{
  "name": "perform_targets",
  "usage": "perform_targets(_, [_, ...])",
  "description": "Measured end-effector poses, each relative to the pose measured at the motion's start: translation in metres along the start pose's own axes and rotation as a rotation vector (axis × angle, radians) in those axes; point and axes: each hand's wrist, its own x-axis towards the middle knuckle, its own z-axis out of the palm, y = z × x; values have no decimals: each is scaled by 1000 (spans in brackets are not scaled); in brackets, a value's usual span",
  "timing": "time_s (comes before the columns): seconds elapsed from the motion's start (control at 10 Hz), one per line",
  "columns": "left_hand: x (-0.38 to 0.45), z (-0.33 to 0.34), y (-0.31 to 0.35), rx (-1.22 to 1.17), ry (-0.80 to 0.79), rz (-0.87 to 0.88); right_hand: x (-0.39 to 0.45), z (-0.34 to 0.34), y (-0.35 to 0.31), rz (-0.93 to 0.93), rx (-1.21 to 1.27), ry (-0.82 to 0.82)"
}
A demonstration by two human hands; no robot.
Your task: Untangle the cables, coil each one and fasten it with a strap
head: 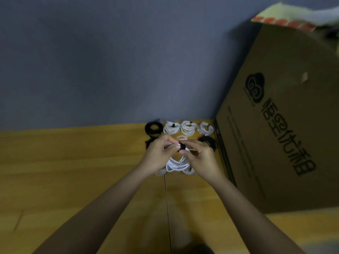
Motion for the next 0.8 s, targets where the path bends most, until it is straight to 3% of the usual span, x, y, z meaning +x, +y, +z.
perform_targets(0.2, [-1,63,-53,50,-208,-113,-39,10,61,238,-39,-144])
perform_targets(0.3, [-2,89,-73,78,-274,-148,-56,18,91,353,-81,-139])
perform_targets(0.5, [7,125,-110,248,-316,-225,-85,34,171,766,-119,26])
perform_targets(0.6, [14,128,-123,356,-322,-319,-82,39,194,880,-144,137])
perform_targets(0.8, [15,107,-125,306,-243,-387,-74,47,180,741,-508,83])
